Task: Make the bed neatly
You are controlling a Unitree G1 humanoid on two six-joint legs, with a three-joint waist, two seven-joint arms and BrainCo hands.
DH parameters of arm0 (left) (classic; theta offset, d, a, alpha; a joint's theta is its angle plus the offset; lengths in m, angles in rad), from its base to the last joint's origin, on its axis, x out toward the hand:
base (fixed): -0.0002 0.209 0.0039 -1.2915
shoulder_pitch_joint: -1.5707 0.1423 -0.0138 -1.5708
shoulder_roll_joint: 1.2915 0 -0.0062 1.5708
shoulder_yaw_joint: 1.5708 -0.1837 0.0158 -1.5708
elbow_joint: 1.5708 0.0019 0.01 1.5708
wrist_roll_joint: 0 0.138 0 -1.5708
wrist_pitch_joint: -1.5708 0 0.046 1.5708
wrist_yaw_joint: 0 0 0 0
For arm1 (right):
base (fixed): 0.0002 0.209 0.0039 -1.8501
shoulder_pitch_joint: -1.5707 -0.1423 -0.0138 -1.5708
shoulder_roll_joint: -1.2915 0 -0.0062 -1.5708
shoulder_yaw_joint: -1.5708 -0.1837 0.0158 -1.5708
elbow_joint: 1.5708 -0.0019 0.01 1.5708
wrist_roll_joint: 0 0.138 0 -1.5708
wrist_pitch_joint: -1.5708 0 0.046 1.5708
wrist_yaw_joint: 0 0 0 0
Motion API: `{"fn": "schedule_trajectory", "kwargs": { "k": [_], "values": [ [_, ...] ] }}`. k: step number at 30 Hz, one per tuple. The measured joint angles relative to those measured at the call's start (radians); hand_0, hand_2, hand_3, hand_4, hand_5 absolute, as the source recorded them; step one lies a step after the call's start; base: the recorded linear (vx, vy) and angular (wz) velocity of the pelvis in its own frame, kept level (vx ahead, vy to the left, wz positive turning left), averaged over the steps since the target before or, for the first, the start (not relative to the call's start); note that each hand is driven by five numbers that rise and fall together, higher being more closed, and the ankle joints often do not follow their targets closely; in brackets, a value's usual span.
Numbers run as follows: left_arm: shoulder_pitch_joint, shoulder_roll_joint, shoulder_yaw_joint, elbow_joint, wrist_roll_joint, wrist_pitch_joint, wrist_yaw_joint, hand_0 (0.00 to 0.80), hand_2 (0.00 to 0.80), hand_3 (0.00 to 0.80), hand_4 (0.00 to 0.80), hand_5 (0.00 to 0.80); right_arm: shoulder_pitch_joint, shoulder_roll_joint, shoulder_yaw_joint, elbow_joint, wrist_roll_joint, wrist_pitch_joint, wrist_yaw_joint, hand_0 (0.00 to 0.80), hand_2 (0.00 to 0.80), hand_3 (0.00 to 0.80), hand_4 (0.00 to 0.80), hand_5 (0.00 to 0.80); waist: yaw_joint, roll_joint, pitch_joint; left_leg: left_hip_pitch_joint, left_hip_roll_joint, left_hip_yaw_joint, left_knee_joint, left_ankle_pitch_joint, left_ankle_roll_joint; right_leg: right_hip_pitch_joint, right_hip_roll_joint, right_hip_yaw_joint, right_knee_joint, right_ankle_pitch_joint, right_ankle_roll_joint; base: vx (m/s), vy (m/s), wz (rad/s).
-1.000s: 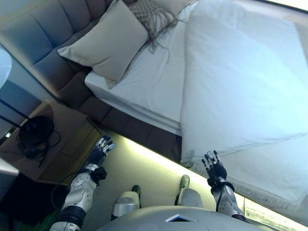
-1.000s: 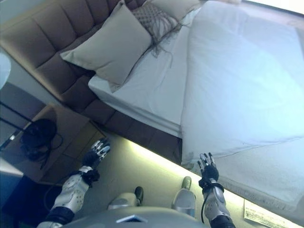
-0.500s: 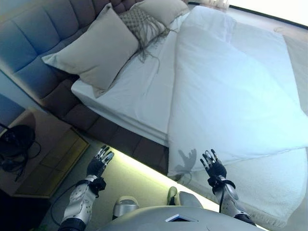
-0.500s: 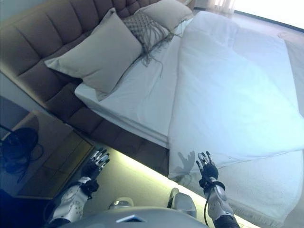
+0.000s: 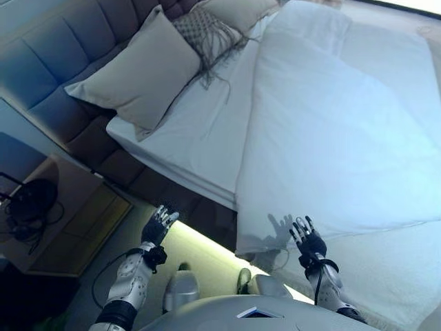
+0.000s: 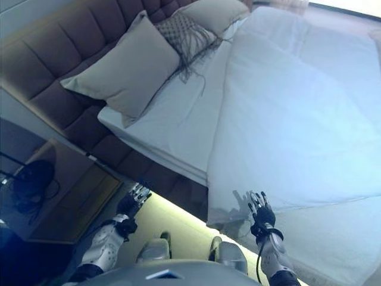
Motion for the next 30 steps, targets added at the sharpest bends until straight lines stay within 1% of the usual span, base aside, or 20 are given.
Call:
{"fn": "schedule_trajectory", "kwargs": {
  "k": [3,4,5,6,7,8,9,10,11,12,15,16,17,19,21,22,24,25,27,30],
  "values": [
    [0.004,0.0,0.003,0.006,0.0,0.0,-0.017,0.0,0.0,0.0,0.0,0.0,0.005,0.003,0.015,0.001,0.0,0.0,0.003,0.0,0.0,0.0,0.0,0.0,0.029,0.027,0.014,-0.023,-0.007,-0.015,-0.02,0.004,0.003,0.012,0.002,0.026,0.004,-0.016,0.025,0.45,0.131,-0.36],
    [0.006,0.001,0.006,0.007,0.0,0.0,-0.027,0.0,0.0,0.0,0.0,0.0,0.007,0.004,0.02,0.002,0.0,0.0,0.004,0.0,0.0,0.0,0.0,0.0,0.039,0.038,0.013,-0.021,-0.011,-0.016,0.0,0.013,0.003,0.015,-0.004,0.035,0.004,-0.024,0.038,0.469,0.176,-0.6],
    [0.007,0.001,0.009,0.007,0.001,0.0,-0.033,0.0,0.0,0.0,0.0,0.0,0.008,0.004,0.033,-0.001,0.0,0.0,0.007,0.0,0.0,0.0,0.0,0.0,0.05,0.043,0.01,-0.024,-0.028,-0.01,0.021,0.017,-0.001,0.019,-0.019,0.049,-0.003,-0.029,0.048,0.417,0.175,-0.71],
    [0.006,0.002,0.014,0.002,0.0,0.0,-0.04,0.0,0.0,0.0,0.0,0.0,0.0,0.005,0.047,0.001,0.001,-0.003,0.01,0.0,0.0,0.0,0.0,0.0,0.074,0.052,0.014,-0.021,-0.034,0.008,0.037,0.026,0.001,0.027,-0.029,0.035,0.041,-0.053,0.049,0.549,0.257,-0.68],
    [0.009,0.01,0.014,0.0,0.0,0.0,-0.042,0.0,0.0,0.0,0.0,0.0,0.001,0.012,0.056,0.002,0.008,-0.003,0.01,0.0,0.0,0.0,0.0,0.0,0.077,0.051,0.015,-0.016,-0.038,0.024,0.053,0.045,0.016,0.016,-0.05,0.019,0.155,-0.091,0.054,0.467,0.25,-0.59],
    [0.01,0.028,0.02,-0.01,0.0,-0.001,-0.042,0.0,0.0,0.0,0.0,0.0,0.004,0.025,0.07,0.003,0.008,-0.004,0.009,0.0,0.0,0.0,0.0,0.0,0.082,0.032,0.011,0.004,-0.058,0.049,0.058,0.069,0.034,0.033,-0.086,0.004,0.224,-0.133,0.063,0.512,0.288,-0.51],
    [0.014,0.051,0.027,-0.008,0.001,0.001,-0.04,0.0,0.0,0.0,0.0,0.0,-0.001,0.05,0.07,0.008,0.009,-0.005,0.001,0.0,0.0,0.0,0.0,0.0,0.084,-0.006,0.01,0.026,-0.096,0.069,0.071,0.06,0.041,0.064,-0.136,-0.005,0.216,-0.17,0.082,0.418,0.251,-0.42],
    [0.01,0.073,0.036,-0.009,0.001,0.007,-0.039,0.0,0.0,0.0,0.0,0.0,-0.005,0.073,0.067,0.001,0.011,-0.008,-0.009,0.0,0.0,0.0,0.0,0.0,0.08,-0.039,0.004,0.026,-0.131,0.069,0.101,0.033,0.05,0.1,-0.165,-0.004,0.164,-0.192,0.108,0.393,0.245,-0.33],
    [-0.005,0.084,0.042,-0.007,0.001,0.015,-0.039,0.0,0.0,0.0,0.0,0.0,-0.003,0.089,0.062,-0.005,0.011,-0.01,-0.017,0.0,0.0,0.0,0.0,0.0,0.08,-0.052,-0.001,0.018,-0.157,0.065,0.128,0.006,0.061,0.126,-0.188,-0.008,0.127,-0.186,0.165,0.418,0.273,-0.21],
    [-0.02,0.079,0.041,-0.017,0.001,0.018,-0.039,0.0,0.0,0.0,0.0,0.0,-0.001,0.089,0.064,-0.01,0.011,-0.014,-0.025,0.0,0.0,0.0,0.0,0.0,0.081,-0.038,-0.005,0.025,-0.164,0.066,0.137,-0.009,0.074,0.134,-0.196,-0.009,0.128,-0.167,0.162,0.416,0.284,-0.16],
    [-0.042,0.077,0.038,-0.03,0.001,0.017,-0.038,0.0,0.0,0.0,0.0,0.0,0.01,0.089,0.066,-0.027,0.007,-0.031,-0.032,0.0,0.0,0.0,0.0,0.0,0.075,-0.034,-0.01,0.034,-0.197,0.072,0.148,-0.025,0.098,0.112,-0.233,-0.014,0.185,-0.16,0.157,0.345,0.274,-0.02],
    [-0.054,0.077,0.038,-0.03,0.008,0.017,-0.036,0.0,0.0,0.0,0.0,0.0,0.012,0.087,0.065,-0.031,0.007,-0.032,-0.035,0.0,0.0,0.0,0.0,0.0,0.074,-0.033,-0.011,0.027,-0.217,0.072,0.169,-0.046,0.114,0.095,-0.244,-0.015,0.224,-0.156,0.151,0.249,0.209,0.06],
    [-0.066,0.077,0.035,-0.026,0.015,0.016,-0.033,0.0,0.0,0.0,0.0,0.0,0.013,0.084,0.065,-0.033,0.006,-0.034,-0.041,0.0,0.0,0.0,0.0,0.0,0.074,-0.031,-0.012,0.026,-0.218,0.074,0.179,-0.054,0.122,0.08,-0.26,-0.016,0.269,-0.152,0.141,0.253,0.199,0.09],
    [-0.073,0.079,0.033,-0.026,0.017,0.014,-0.025,0.0,0.0,0.0,0.0,0.0,0.024,0.084,0.065,-0.044,0.004,-0.04,-0.044,0.0,0.0,0.0,0.0,0.0,0.062,-0.026,-0.019,0.039,-0.229,0.076,0.186,-0.069,0.143,0.039,-0.279,-0.013,0.363,-0.112,0.098,0.25,0.135,0.03],
    [-0.062,0.084,0.033,-0.026,0.017,0.013,-0.002,0.0,0.0,0.0,0.0,0.0,0.023,0.086,0.066,-0.043,0.002,-0.04,-0.042,0.0,0.0,0.0,0.0,0.0,0.055,-0.015,-0.025,0.065,-0.223,0.09,0.166,-0.069,0.162,0.005,-0.298,-0.011,0.449,-0.065,0.089,0.182,-0.018,-0.09],
    [-0.056,0.088,0.033,-0.026,0.017,0.012,0.011,0.0,0.0,0.0,0.0,0.0,0.024,0.086,0.066,-0.042,0.002,-0.041,-0.04,0.0,0.0,0.0,0.0,0.0,0.051,-0.015,-0.035,0.066,-0.219,0.097,0.155,-0.069,0.167,-0.018,-0.3,-0.011,0.482,-0.064,0.095,0.168,-0.061,-0.15],
    [-0.04,0.096,0.031,-0.027,0.016,0.006,0.033,0.0,0.0,0.0,0.0,0.0,0.023,0.084,0.065,-0.04,0.002,-0.041,-0.036,0.0,0.0,0.0,0.0,0.0,0.048,-0.013,-0.047,0.082,-0.209,0.112,0.132,-0.063,0.173,-0.031,-0.299,-0.022,0.45,-0.067,0.105,0.141,-0.072,-0.3],
    [-0.034,0.097,0.028,-0.026,0.016,0.004,0.048,0.0,0.0,0.0,0.0,0.0,0.018,0.078,0.064,-0.034,0.002,-0.041,-0.029,0.0,0.0,0.0,0.0,0.0,0.047,-0.011,-0.048,0.091,-0.199,0.127,0.118,-0.063,0.174,-0.035,-0.297,-0.035,0.407,-0.074,0.116,0.102,-0.092,-0.52],
    [-0.02,0.096,0.027,-0.026,0.015,-0.001,0.066,0.0,0.0,0.0,0.0,0.0,0.001,0.076,0.06,-0.027,0.003,-0.041,-0.02,0.0,0.0,0.0,0.0,0.0,0.037,-0.006,-0.047,0.106,-0.181,0.155,0.091,-0.059,0.168,-0.05,-0.281,-0.039,0.28,-0.07,0.146,0.09,-0.122,-0.51],
    [-0.015,0.095,0.028,-0.028,0.014,-0.006,0.074,0.0,0.0,0.0,0.0,0.0,0.003,0.07,0.057,-0.01,0.003,-0.041,-0.009,0.0,0.0,0.0,0.0,0.0,-0.006,-0.021,-0.049,0.117,-0.176,0.152,0.051,-0.044,0.156,-0.091,-0.271,-0.035,0.13,-0.027,0.205,0.119,-0.14,-0.06]
  ]
}}
